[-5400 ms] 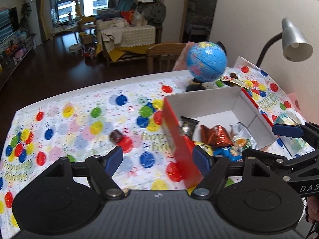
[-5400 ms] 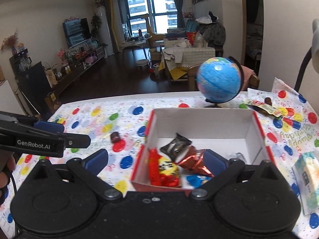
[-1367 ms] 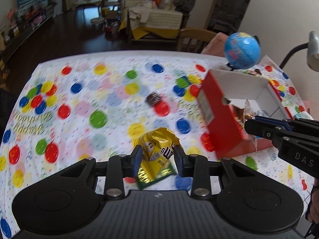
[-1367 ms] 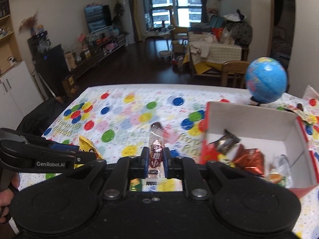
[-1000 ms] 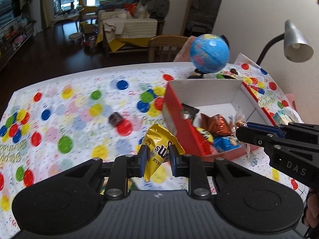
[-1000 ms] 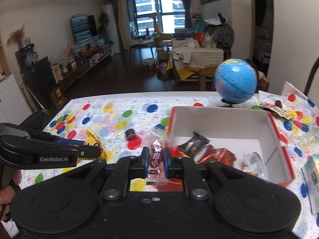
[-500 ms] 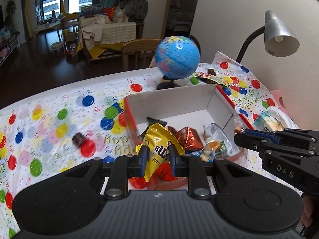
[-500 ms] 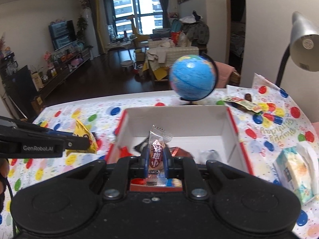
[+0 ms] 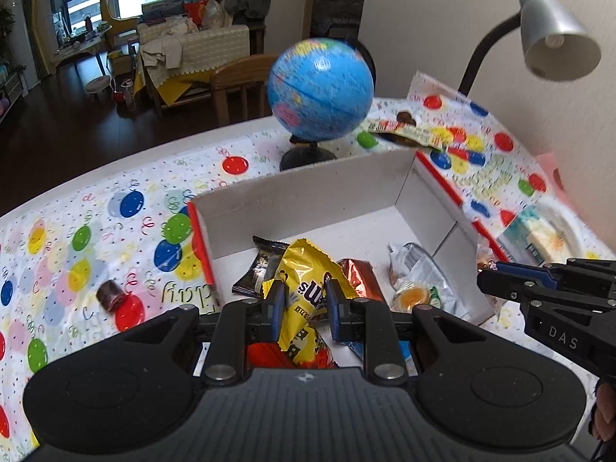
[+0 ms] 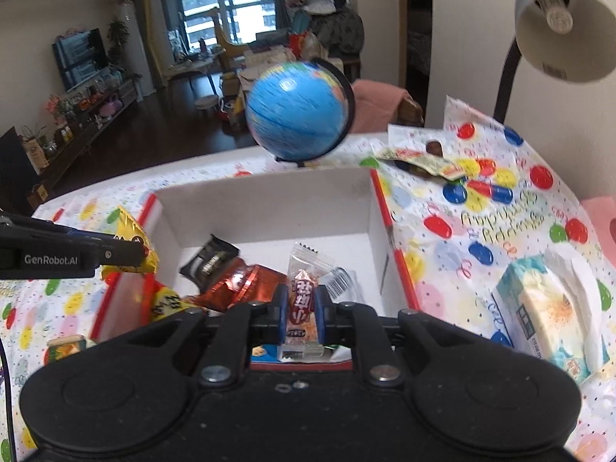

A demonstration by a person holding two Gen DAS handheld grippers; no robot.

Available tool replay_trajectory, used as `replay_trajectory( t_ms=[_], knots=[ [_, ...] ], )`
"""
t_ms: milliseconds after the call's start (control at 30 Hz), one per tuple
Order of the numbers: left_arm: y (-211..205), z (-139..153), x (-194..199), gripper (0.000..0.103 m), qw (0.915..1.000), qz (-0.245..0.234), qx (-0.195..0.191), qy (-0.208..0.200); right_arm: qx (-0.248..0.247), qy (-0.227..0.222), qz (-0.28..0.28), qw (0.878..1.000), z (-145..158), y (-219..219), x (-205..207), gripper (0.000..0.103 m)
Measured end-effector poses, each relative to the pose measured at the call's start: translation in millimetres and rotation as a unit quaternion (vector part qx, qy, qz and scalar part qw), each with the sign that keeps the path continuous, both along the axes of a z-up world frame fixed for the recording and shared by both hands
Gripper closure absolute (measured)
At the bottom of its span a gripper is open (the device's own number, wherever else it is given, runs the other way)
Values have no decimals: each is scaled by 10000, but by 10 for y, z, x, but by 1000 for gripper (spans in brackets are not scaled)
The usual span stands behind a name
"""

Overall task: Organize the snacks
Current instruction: 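Open the left tool over the box while the right tool releases the red stick candy, then move both tools back from the box toward the green packet on the table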

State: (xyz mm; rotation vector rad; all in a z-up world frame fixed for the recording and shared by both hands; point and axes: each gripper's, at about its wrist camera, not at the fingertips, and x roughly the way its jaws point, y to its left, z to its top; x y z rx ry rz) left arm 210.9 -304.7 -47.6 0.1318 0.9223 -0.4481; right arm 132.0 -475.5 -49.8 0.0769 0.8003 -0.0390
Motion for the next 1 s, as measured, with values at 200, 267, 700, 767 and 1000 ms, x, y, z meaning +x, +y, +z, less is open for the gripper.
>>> replay_trajectory(
  t_ms=[200, 267, 700, 767, 1000],
  knots=[
    [-171, -209, 106, 81, 9996, -102, 222, 157, 69, 256, -36, 9996, -206, -74, 123, 91],
    [-204, -275, 137, 81, 9993, -108, 287, 219, 97, 318, -47, 9994, -256, -89, 147, 90],
    [-217, -488, 241, 78, 9976, 22, 432, 542, 208, 526, -125, 9983, -371, -160, 216, 81],
    [-211, -465, 226, 75, 9978, 21, 429, 513, 250, 540, -146, 9981, -374, -173, 217, 79],
    [-147, -338, 171, 40, 9989, 72, 214, 414, 281, 480, -129, 9984, -322, -152, 150, 67]
  ],
)
